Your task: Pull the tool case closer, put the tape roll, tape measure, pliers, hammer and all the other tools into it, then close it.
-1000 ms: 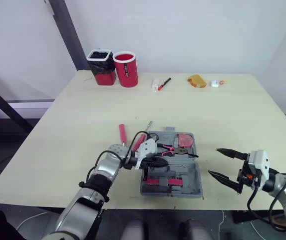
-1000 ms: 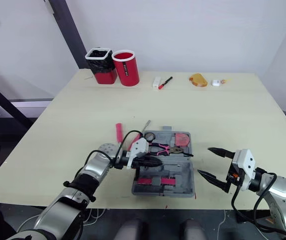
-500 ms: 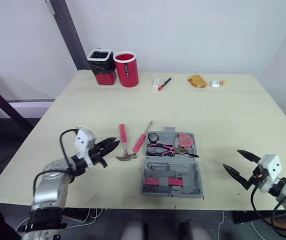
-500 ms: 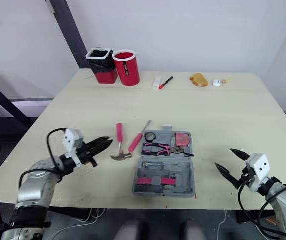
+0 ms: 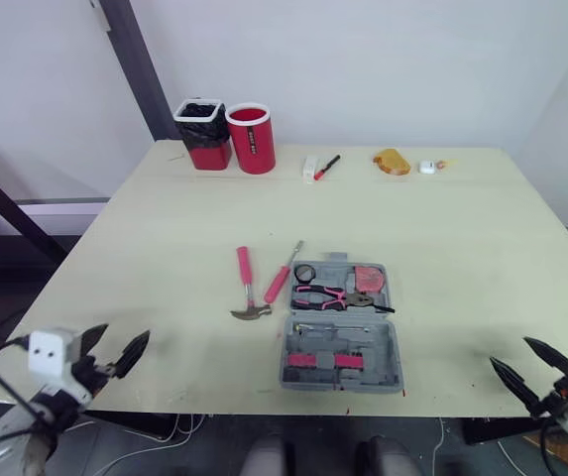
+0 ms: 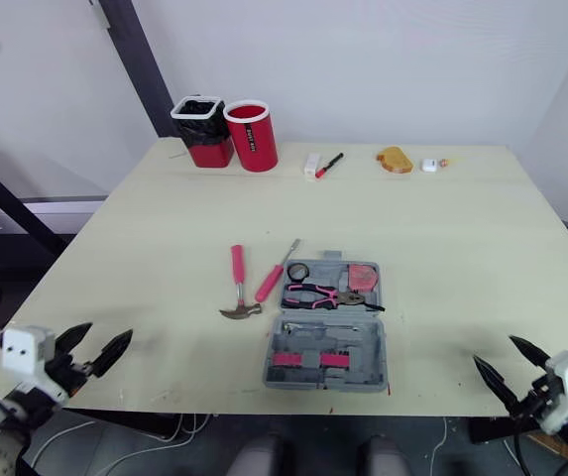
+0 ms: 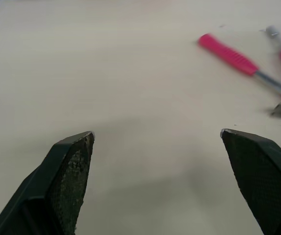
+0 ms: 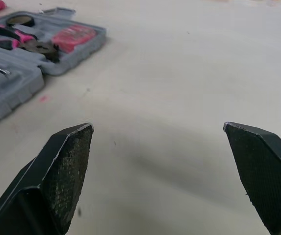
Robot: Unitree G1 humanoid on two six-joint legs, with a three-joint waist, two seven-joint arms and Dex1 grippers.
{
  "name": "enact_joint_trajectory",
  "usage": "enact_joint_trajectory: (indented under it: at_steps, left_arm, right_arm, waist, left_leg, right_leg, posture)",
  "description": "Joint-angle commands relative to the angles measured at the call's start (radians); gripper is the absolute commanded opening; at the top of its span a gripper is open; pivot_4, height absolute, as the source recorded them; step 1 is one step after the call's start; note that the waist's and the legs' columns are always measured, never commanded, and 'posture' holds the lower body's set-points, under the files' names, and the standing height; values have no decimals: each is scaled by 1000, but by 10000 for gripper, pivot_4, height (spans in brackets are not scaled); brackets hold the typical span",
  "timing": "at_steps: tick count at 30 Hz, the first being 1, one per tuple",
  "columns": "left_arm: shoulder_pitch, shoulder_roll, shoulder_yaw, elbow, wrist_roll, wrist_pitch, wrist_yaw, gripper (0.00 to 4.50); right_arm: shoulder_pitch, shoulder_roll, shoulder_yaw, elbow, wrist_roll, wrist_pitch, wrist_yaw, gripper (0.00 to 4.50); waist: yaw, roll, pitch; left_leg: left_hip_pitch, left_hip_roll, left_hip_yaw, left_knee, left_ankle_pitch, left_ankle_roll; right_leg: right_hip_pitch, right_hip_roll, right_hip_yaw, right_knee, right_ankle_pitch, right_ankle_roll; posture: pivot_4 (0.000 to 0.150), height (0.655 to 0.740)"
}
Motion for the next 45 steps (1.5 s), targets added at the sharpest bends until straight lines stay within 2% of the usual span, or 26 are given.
enact_joint_trajectory:
  at_steps: [1,10,14,20,27,33,39,45]
  left_arm:
    - [36,0,36,-38,-26,-26,8,44252]
    - [-3,8,-1,-54,-20,-10,33,44252]
    - [-48,15,-43,-96,22,40,105,44252]
    - [-135,-24,-137,-236,13,185,223,44252]
    - [-258,-132,-289,-347,64,343,413,44252]
    - [-315,-255,-415,-446,117,515,592,44252]
    - [-373,-341,-478,-432,199,586,729,44252]
    - [-421,-396,-495,-368,264,594,808,44252]
  right_arm:
    - [24,5,-53,-12,38,-19,12,45000]
    - [-2,-10,-47,-34,34,-11,20,45000]
    - [-34,-26,-22,-104,54,26,50,45000]
    - [-94,-48,57,-244,84,102,107,45000]
    - [-216,-82,160,-363,117,224,150,45000]
    - [-336,-96,239,-393,103,275,170,45000]
    - [-381,-99,250,-387,102,294,172,45000]
    - [-393,-113,245,-366,95,300,193,45000]
  waist:
    - [0,0,0]
    - [0,0,0]
    - [0,0,0]
    - [0,0,0]
    - [0,-1,0]
    - [-1,-1,0]
    - [2,-1,0]
    - [1,-1,0]
  left_leg:
    - [0,0,0,0,0,0]
    - [0,1,0,0,0,0]
    - [0,0,0,0,0,0]
    - [0,0,0,0,0,0]
    - [0,-2,0,0,0,0]
    - [-2,-2,-1,0,0,0]
    - [-3,-3,-2,1,0,0]
    - [-3,-3,-2,1,0,0]
  right_leg:
    - [0,0,0,0,0,0]
    - [0,0,1,0,0,0]
    - [0,0,1,0,0,0]
    - [0,0,0,0,0,0]
    - [0,1,1,1,1,1]
    - [0,1,0,1,3,4]
    - [0,2,-2,1,3,4]
    - [0,2,-2,0,3,4]
  posture:
    - [1500,7371]
    - [1500,7371]
    - [1500,7371]
    - [1500,7371]
    - [1500,7371]
    - [1500,7371]
    - [1500,7371]
    - [1500,7371]
